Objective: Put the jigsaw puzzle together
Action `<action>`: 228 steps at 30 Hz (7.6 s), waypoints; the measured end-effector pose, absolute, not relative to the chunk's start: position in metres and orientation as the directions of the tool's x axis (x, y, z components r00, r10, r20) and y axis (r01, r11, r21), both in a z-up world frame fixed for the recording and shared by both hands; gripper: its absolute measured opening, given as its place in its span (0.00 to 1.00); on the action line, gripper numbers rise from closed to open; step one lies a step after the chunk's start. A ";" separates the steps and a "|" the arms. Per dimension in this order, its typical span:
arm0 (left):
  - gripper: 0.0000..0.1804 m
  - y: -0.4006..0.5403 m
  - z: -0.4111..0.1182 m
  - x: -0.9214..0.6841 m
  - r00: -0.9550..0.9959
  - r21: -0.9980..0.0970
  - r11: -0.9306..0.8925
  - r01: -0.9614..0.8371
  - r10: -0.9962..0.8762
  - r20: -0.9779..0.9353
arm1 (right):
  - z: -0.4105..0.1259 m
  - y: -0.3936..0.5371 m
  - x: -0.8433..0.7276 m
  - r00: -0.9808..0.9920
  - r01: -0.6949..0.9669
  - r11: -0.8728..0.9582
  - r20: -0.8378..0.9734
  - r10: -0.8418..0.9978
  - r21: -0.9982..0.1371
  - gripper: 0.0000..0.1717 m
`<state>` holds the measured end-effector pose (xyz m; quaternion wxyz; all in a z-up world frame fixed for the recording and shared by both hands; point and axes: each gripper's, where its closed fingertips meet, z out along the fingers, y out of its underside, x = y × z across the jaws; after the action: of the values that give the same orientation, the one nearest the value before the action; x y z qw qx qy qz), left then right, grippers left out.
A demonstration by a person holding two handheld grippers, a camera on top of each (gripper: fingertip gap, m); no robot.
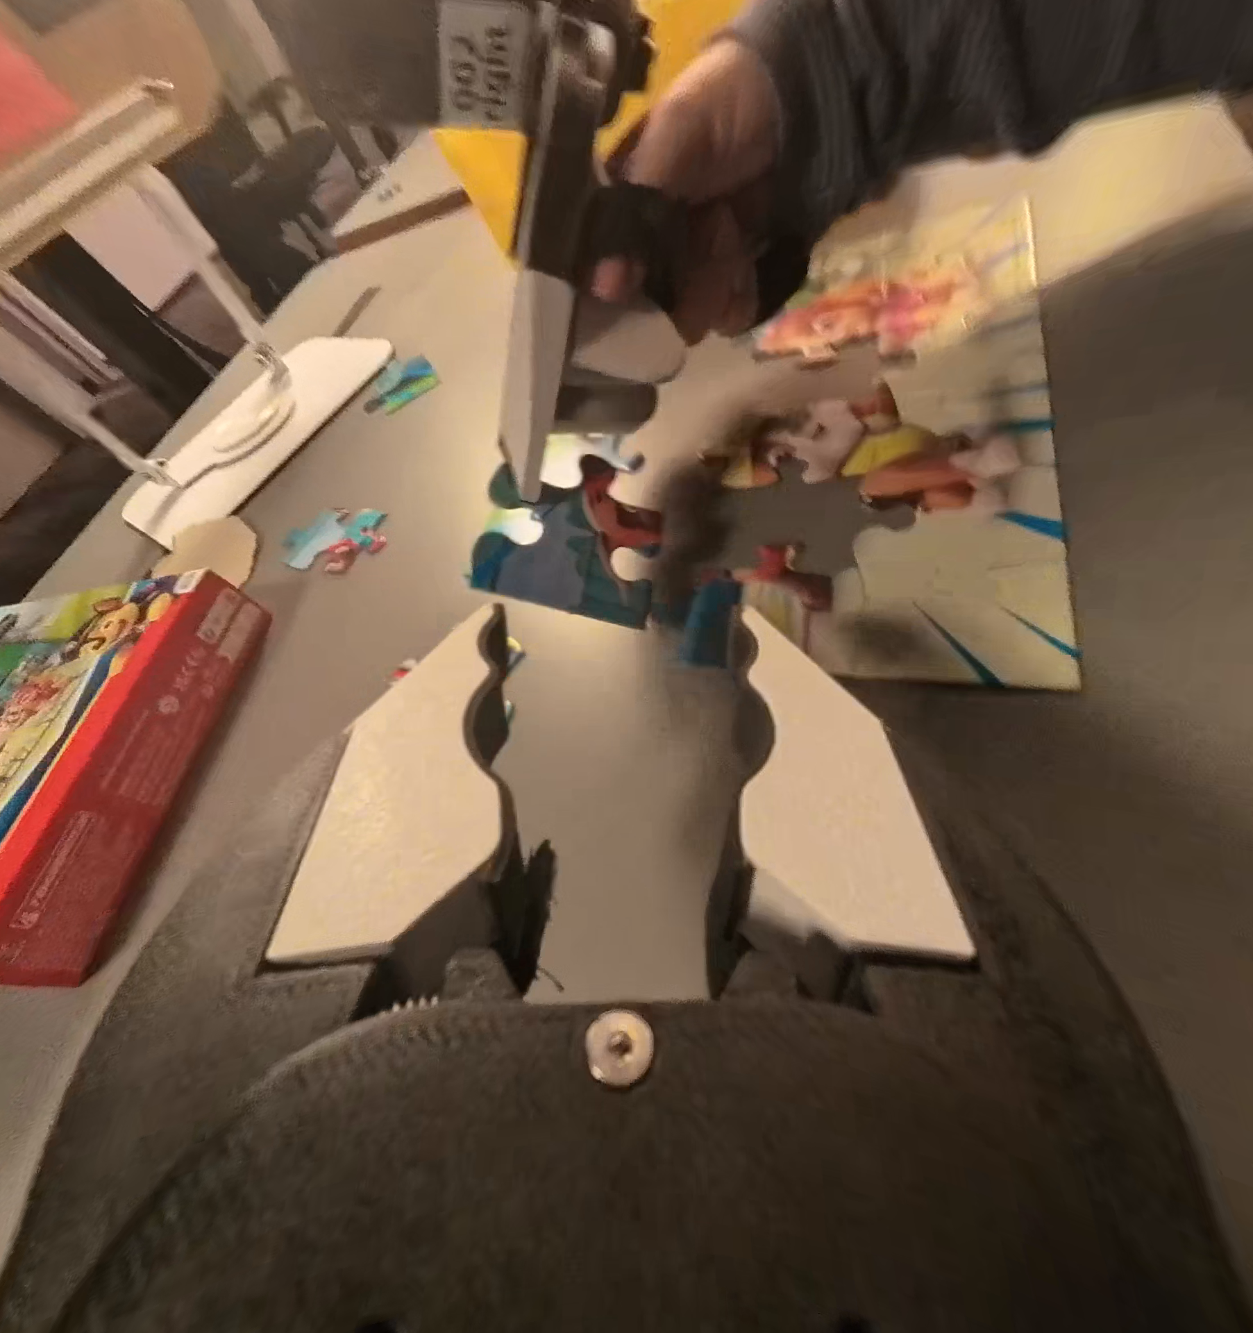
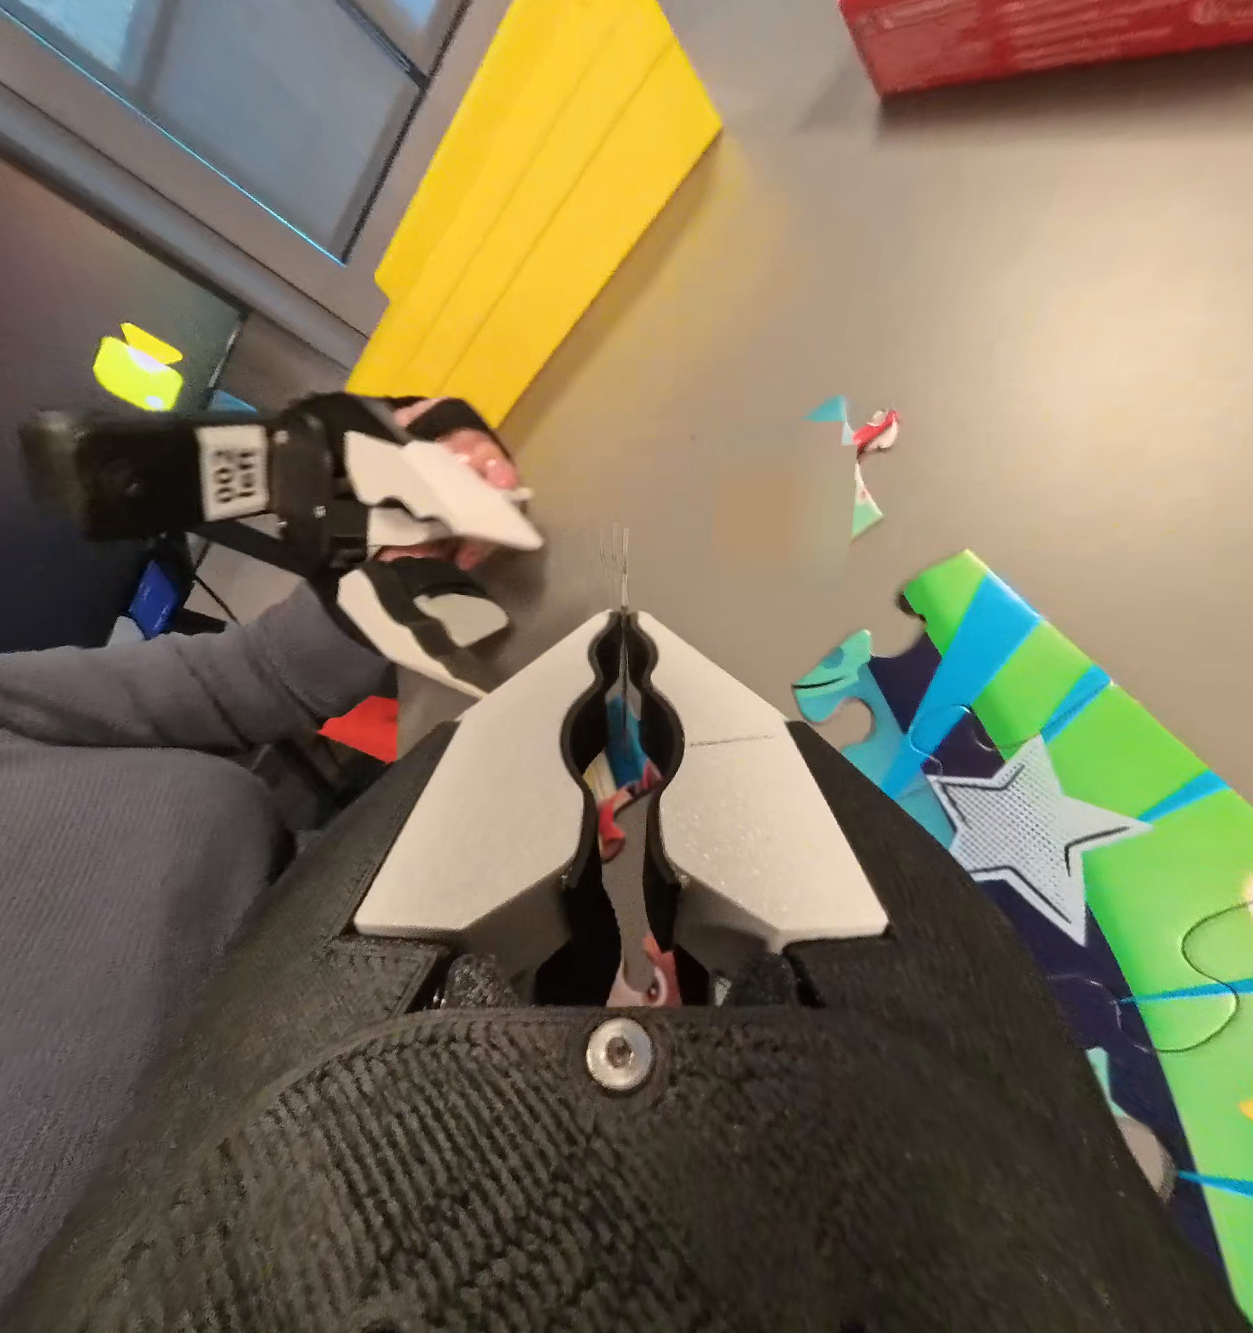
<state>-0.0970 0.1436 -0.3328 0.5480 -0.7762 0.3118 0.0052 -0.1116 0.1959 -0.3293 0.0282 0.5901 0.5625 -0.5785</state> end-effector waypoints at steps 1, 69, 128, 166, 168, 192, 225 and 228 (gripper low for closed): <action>0.30 0.139 -0.337 -0.092 0.780 -0.820 -0.218 -0.530 -0.505 -0.370 | -0.335 0.195 -0.112 -0.292 0.704 -0.360 -0.712 0.639 -0.612 0.00; 0.00 0.174 -0.381 -0.103 0.775 -0.645 -0.462 -0.608 -0.520 -0.358 | -0.379 0.181 -0.089 -0.454 0.701 0.152 -0.273 0.848 -0.697 0.00; 0.00 0.173 -0.288 -0.219 0.941 -0.950 -0.090 -0.297 0.141 -0.308 | -0.373 0.414 -0.235 -0.342 0.904 0.343 0.050 0.939 -0.256 0.30; 0.00 0.173 -0.283 -0.207 0.923 -0.930 -0.083 -0.358 0.122 -0.366 | -0.385 0.420 -0.223 -0.246 0.912 0.230 -0.005 0.969 -0.338 0.21; 0.00 0.174 -0.284 -0.207 0.930 -0.937 -0.081 -0.341 0.117 -0.349 | -0.386 0.420 -0.216 -0.238 0.936 0.227 -0.012 0.971 -0.270 0.09; 0.00 0.162 -0.268 -0.220 0.947 -0.959 -0.038 -0.279 0.155 -0.282 | -0.383 0.359 -0.203 -0.206 0.882 0.175 -0.026 0.978 -0.438 0.08; 0.58 -0.073 -0.368 -0.051 0.861 -0.693 -0.530 -0.488 -0.162 -0.482 | -0.382 -0.038 -0.111 -0.714 0.692 0.573 -0.300 0.633 -0.438 0.00; 0.50 -0.070 -0.388 -0.040 0.739 -0.547 -0.539 -0.641 -0.241 -0.629 | -0.381 -0.050 -0.070 -0.668 0.743 0.516 -0.427 0.610 -0.426 0.00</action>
<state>-0.0402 -0.0701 -0.3880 0.4024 -0.8413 0.2622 0.2482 -0.0703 -0.0500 -0.3811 0.1121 0.3919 0.8632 -0.2977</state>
